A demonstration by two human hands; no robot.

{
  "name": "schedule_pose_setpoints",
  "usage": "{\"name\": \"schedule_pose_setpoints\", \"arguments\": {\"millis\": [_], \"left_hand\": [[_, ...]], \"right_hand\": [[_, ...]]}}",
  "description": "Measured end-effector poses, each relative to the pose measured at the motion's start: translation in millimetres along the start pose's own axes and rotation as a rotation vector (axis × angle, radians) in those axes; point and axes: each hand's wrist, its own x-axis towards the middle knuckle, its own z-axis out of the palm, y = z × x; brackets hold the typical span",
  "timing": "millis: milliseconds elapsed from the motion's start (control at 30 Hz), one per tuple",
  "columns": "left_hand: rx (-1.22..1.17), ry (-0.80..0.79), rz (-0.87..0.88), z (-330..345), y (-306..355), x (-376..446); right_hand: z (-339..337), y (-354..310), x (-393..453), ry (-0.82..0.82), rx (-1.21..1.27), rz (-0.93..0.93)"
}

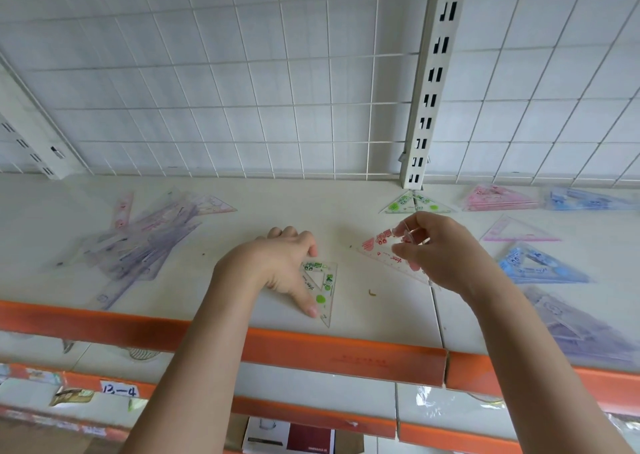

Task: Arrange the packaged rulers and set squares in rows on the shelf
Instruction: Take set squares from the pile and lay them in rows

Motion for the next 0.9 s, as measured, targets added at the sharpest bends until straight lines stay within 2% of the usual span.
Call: {"name": "schedule_pose_setpoints", "arguments": {"millis": [167,300,367,467,567,633,767,900], "left_hand": [[-0.002,0.006,-0.025,1.4,-3.9,-0.1],[-0.024,0.047,0.021,3.2,-6.5,-3.0],[-0.168,0.1,0.074,5.2,-8.7,-4.5],[-0.526,0.146,0.164,8.1,-10.6,-4.4],[-0.691,0.209,0.22,10.7,-10.7,-4.1],[-0.745,0.286,0.234,10.6,-7.9,-3.9],[-0.934,0.539,0.244,4.2,7.3,3.8],[-1.072,0.72,0.2,-2.5,30.0,22.6]], "right_hand": [[3.7,-1.0,-2.5,0.0,-0.014,0.002],[5.3,-0.9,-4.1,0.019,-0.005,0.007],[4.8,0.6,-5.7,0.04,0.01,0.01],[2.6,3.2,-8.0,0.083,0.048,0.014],[-3.2,6.4,-9.4,0.117,0.082,0.015],[-9.1,9.7,-10.7,0.142,0.091,0.007],[-25.6,17.7,-15.0,0.239,0.098,-0.016],[-45.6,29.2,-19.2,0.301,0.112,0.003]]}}
